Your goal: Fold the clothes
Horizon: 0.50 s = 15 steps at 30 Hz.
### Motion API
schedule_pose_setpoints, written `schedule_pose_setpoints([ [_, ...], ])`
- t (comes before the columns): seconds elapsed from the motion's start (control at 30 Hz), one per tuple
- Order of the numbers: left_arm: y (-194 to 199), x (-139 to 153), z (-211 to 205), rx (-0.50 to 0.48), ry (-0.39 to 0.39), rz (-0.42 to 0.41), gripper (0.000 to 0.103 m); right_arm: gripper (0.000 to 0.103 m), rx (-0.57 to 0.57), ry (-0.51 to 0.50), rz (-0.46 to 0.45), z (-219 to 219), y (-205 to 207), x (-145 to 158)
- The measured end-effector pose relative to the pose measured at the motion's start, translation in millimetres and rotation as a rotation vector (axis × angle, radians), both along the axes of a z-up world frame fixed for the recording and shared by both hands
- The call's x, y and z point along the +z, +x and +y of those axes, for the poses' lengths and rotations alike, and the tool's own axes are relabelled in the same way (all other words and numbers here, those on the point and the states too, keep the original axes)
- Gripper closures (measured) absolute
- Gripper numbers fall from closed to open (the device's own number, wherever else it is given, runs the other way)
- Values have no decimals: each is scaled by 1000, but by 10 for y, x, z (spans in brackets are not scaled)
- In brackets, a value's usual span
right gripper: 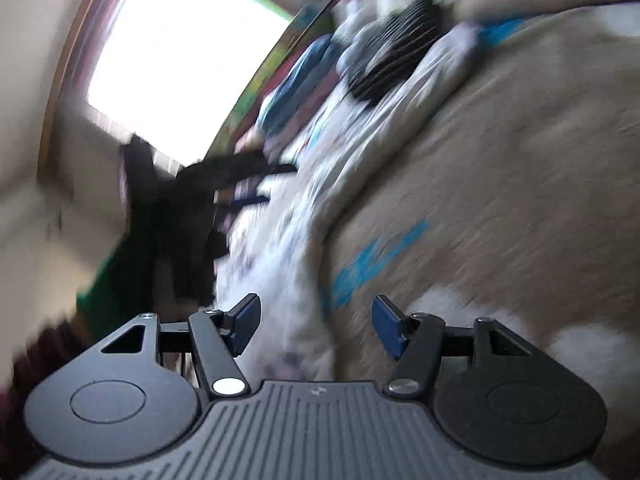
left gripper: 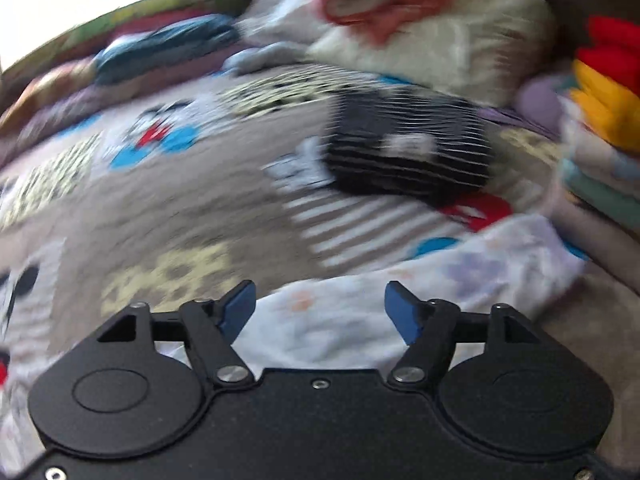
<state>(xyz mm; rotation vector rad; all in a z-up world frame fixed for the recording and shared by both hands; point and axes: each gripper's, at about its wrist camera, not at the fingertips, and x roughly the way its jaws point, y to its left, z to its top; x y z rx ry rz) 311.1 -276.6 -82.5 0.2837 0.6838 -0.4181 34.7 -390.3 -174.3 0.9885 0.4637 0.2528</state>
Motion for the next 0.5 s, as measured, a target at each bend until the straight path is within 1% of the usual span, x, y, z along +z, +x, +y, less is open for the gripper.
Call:
schedule_pose_setpoints([
  [0.07,-139,-13,-292,-83,54,-30,28,39,-92,20,-16,-193,-99,22],
  [0.13,-288,-69,-576,-161,122,-70,28,36,-185,67,-17,-410,-203,-16],
  [0.2,-448,-158,-849,-225,194,-118,28,37,-263,123,-14,-604,-283,-78],
  [0.23,-528,-209,-976,-257,227,-140,28,38,-296,158,-16,-689,-323,-117],
  [0.33,-755,-385,-1318,-348,321,-197,28,39,-356,214,-30,-847,-408,-172],
  [0.43,-927,-580,-1580,-396,437,-274,28,39,-416,273,-52,-971,-488,-224],
  [0.5,-998,-726,-1732,-419,522,-341,35,37,-457,321,-67,-1073,-537,-267],
])
